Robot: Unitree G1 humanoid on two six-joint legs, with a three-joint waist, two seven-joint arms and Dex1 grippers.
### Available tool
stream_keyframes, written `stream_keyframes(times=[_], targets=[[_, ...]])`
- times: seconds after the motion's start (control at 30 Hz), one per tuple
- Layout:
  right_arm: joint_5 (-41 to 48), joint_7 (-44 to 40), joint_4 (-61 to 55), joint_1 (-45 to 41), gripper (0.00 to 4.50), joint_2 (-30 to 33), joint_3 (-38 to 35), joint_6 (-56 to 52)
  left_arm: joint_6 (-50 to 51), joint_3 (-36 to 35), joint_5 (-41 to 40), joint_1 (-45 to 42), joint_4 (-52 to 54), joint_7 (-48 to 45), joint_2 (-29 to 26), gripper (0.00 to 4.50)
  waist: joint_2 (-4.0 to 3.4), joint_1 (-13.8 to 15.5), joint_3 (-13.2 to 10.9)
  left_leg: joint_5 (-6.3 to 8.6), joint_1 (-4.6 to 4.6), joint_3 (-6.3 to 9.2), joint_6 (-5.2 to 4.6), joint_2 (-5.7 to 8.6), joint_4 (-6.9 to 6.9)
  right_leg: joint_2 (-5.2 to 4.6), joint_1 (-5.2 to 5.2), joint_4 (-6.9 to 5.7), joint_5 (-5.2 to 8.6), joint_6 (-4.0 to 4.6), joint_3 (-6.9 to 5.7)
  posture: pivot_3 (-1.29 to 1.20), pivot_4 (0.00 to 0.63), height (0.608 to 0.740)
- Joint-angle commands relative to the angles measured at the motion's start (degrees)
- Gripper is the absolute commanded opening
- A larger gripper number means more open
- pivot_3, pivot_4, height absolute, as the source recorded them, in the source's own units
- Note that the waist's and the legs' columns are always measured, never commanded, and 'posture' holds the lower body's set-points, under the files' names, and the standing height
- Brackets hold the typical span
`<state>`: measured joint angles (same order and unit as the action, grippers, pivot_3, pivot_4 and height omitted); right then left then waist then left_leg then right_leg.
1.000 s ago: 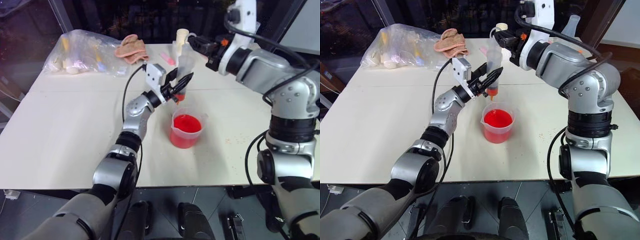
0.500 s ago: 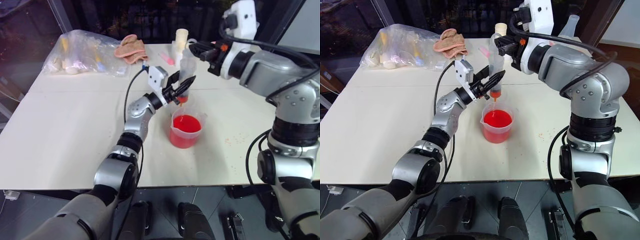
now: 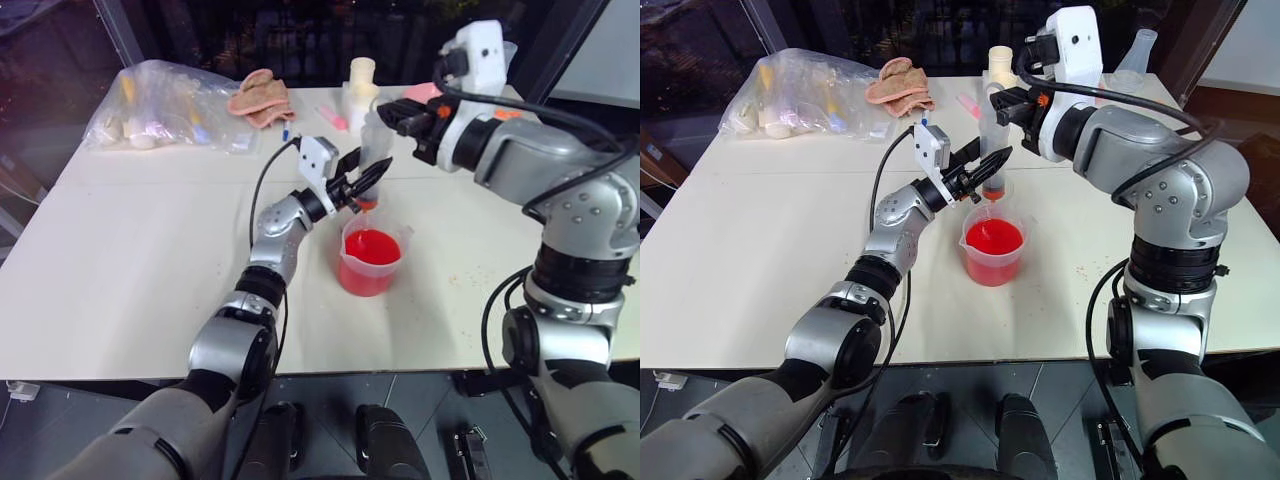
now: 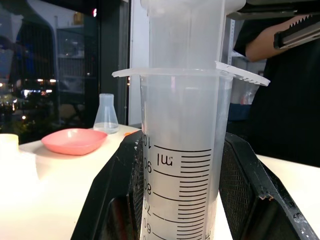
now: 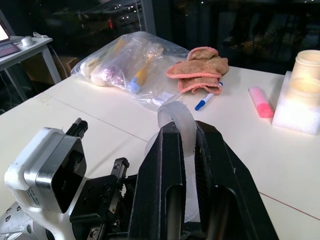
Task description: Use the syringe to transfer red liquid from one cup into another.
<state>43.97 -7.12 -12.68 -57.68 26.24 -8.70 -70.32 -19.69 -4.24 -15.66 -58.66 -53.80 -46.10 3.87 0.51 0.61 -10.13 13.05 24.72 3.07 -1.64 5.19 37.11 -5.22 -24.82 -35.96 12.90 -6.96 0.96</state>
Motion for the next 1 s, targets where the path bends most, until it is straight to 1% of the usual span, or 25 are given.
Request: stream_keyframes(times=[0.03,0.6,0.83,0.9,0.93,1.0], targets=[[4.15,-3.63,-2.55,2.19,0.03,-3.65,3.33,-4.50,0.39,-1.59,-2.19,-4.40,5.88,1.68,0.54,1.54,0.00,0.01,0.00,0.00,0.00,0.00,0.00,0.00,0.00,0.00,0.00,-0.01,0.00,0.00,0.00,0.00,0.150,0.740],[2.69,-4.51,-4.65,6.31,0.03,-5.81,3.38,-7.21,1.77,-2.03,-2.79,-5.18,8.59,2.75,0.36,1.54,0.00,-0.03,0.00,-0.01,0.00,-0.01,0.01,0.00,0.00,0.03,-0.04,-0.05,0.00,0.00,0.01,0.00,0.150,0.740],[2.94,-4.78,-4.45,4.72,0.03,-5.58,1.66,-6.36,1.72,-1.66,-2.50,-4.71,8.58,2.48,0.38,1.54,-0.01,-0.04,0.00,-0.01,0.00,-0.02,0.01,0.00,0.01,0.03,-0.04,-0.05,0.00,0.00,0.02,0.00,0.150,0.740],[2.91,-4.89,-4.31,4.19,0.84,-5.31,0.83,-5.76,1.66,-1.53,-2.18,-4.58,8.36,2.73,0.37,1.54,0.00,-0.09,0.00,-0.01,0.00,-0.01,0.01,0.00,0.01,0.03,-0.04,-0.05,0.00,0.00,0.02,0.00,0.150,0.740],[2.84,-5.01,-4.30,3.96,1.17,-5.08,0.52,-5.79,1.73,-1.48,-2.17,-4.38,8.55,2.73,0.38,1.54,-0.01,-0.15,0.00,-0.01,0.00,-0.01,0.01,0.00,0.00,0.04,-0.04,-0.05,0.00,0.00,0.02,0.00,0.150,0.740],[2.30,-5.22,-4.15,3.53,2.19,-4.45,-0.05,-6.06,1.97,-1.38,-2.27,-4.02,8.95,2.74,0.45,1.54,-0.01,-0.12,0.00,-0.01,0.00,-0.01,0.01,-0.01,0.00,0.05,-0.04,-0.06,0.00,0.00,0.02,0.00,0.150,0.740]])
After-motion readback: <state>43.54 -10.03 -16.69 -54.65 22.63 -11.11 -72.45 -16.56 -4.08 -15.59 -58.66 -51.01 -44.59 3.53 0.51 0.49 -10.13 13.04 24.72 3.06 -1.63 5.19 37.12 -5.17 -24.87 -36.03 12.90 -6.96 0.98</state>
